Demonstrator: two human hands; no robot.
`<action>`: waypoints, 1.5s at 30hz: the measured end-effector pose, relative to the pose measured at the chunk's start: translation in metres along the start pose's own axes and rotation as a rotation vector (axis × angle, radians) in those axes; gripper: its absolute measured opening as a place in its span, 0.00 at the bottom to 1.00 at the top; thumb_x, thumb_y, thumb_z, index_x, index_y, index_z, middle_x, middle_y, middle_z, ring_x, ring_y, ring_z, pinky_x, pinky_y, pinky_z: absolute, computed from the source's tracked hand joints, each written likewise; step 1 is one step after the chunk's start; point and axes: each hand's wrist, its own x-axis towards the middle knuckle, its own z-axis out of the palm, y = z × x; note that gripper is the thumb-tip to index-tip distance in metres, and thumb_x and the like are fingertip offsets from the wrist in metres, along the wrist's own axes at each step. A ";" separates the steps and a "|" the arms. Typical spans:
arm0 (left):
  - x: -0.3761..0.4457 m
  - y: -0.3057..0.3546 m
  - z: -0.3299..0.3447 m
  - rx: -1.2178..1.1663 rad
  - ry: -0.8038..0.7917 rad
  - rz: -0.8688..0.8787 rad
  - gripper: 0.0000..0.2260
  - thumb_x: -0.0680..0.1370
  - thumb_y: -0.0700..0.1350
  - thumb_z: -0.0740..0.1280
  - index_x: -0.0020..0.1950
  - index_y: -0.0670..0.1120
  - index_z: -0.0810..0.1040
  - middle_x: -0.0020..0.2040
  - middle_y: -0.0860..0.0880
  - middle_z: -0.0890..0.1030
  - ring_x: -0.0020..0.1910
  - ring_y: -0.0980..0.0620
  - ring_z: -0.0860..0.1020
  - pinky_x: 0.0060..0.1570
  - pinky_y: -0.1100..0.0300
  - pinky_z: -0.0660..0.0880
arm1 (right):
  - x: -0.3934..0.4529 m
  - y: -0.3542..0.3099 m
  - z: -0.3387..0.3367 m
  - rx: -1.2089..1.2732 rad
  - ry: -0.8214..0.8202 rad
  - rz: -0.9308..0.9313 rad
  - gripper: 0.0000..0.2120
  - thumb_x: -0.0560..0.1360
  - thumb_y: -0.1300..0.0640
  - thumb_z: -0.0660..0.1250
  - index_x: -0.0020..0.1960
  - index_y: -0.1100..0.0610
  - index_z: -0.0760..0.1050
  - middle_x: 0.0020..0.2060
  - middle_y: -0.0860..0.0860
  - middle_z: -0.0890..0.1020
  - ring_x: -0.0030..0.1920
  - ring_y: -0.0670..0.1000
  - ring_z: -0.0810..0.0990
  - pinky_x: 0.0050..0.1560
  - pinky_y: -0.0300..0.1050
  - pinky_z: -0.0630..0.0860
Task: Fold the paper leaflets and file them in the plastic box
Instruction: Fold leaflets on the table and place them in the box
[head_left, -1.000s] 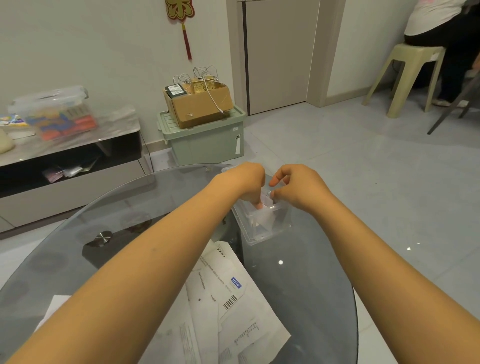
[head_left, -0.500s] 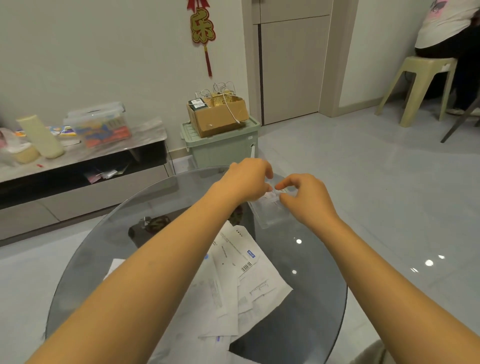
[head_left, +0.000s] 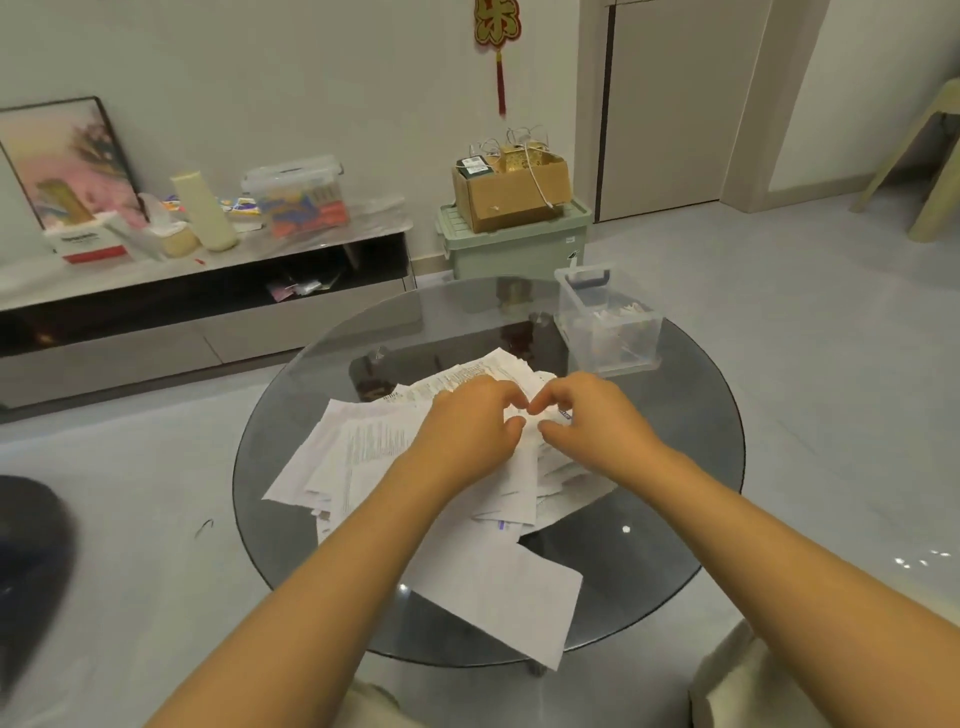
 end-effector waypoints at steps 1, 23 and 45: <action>-0.003 -0.005 0.002 0.001 0.000 -0.015 0.12 0.79 0.47 0.62 0.62 0.52 0.76 0.62 0.51 0.76 0.59 0.51 0.75 0.63 0.50 0.69 | 0.000 -0.002 0.005 -0.003 -0.021 -0.004 0.12 0.73 0.59 0.65 0.55 0.49 0.78 0.56 0.48 0.76 0.56 0.49 0.75 0.50 0.41 0.70; -0.043 -0.060 0.010 0.071 -0.233 -0.141 0.33 0.74 0.58 0.66 0.75 0.54 0.56 0.72 0.51 0.58 0.71 0.49 0.58 0.68 0.54 0.58 | -0.001 -0.007 0.042 -0.088 -0.125 -0.249 0.14 0.74 0.50 0.66 0.60 0.44 0.75 0.57 0.44 0.77 0.60 0.47 0.70 0.62 0.43 0.66; -0.044 -0.080 0.023 -0.109 -0.128 0.086 0.26 0.71 0.58 0.70 0.68 0.58 0.69 0.66 0.56 0.63 0.67 0.54 0.61 0.69 0.55 0.60 | -0.021 0.005 0.034 -0.171 -0.295 -0.073 0.14 0.69 0.48 0.72 0.48 0.51 0.71 0.43 0.46 0.74 0.44 0.48 0.73 0.42 0.41 0.67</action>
